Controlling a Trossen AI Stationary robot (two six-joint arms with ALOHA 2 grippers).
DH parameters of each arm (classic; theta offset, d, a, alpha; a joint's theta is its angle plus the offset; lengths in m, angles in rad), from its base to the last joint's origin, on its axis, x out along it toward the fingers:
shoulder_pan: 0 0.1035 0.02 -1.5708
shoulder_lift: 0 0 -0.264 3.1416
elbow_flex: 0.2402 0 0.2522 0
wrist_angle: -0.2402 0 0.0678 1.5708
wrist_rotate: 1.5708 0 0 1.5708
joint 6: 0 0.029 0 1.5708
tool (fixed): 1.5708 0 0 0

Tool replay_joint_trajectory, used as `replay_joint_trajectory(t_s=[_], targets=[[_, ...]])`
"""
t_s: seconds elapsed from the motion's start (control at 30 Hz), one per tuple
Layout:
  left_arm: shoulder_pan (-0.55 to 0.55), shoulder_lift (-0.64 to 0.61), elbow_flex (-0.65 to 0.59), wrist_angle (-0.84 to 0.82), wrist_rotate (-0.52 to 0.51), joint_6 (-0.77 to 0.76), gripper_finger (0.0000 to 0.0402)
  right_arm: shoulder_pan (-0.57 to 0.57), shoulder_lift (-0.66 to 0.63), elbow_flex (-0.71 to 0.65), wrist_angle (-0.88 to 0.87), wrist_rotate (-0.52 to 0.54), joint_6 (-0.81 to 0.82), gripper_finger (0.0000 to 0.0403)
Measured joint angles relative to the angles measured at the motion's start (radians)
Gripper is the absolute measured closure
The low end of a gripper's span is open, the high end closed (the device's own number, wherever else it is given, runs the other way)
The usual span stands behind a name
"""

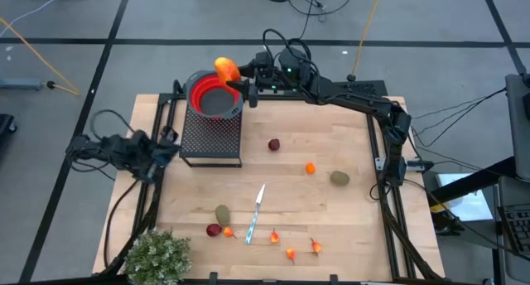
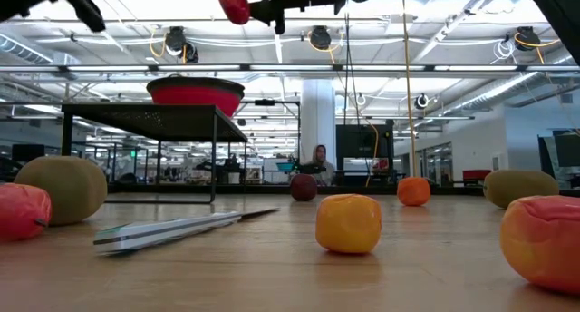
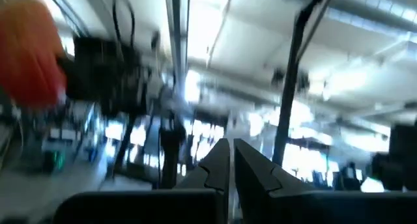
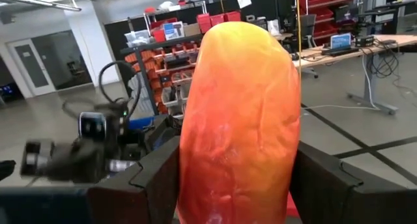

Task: Pick & Place Fruit
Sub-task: Put the orange mango into the red strainer bowl on the shelf

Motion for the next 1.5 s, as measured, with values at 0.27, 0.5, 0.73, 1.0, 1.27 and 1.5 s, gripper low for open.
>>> replay_joint_trajectory(t_s=[0.27, 0.5, 0.73, 1.0, 1.27, 1.5], targets=[[0.0, 0.012, 0.0, 0.228, -0.092, 0.071, 0.0382, 0.014, -0.001, 0.0, -0.004, 0.004, -0.104, 0.0177], [0.001, 0.138, 0.008, 0.372, -0.255, -0.009, 0.0382, 0.043, -0.001, 0.0, -0.019, 0.018, -0.245, 0.0176], [0.019, 0.339, 0.149, 0.369, -0.346, -0.009, 0.0382, 0.084, -0.001, -0.002, -0.069, 0.116, -0.395, 0.0175], [0.061, 0.572, 0.395, 0.203, -0.443, 0.043, 0.0382, 0.105, -0.002, -0.002, -0.135, 0.167, -0.441, 0.0175], [0.099, 0.718, 0.609, -0.038, -0.441, 0.001, 0.0382, 0.121, -0.002, -0.003, -0.169, 0.168, -0.472, 0.0176], [0.13, 0.748, 0.656, -0.158, -0.432, -0.083, 0.0382, 0.129, -0.002, -0.003, -0.177, 0.168, -0.476, 0.0174]])
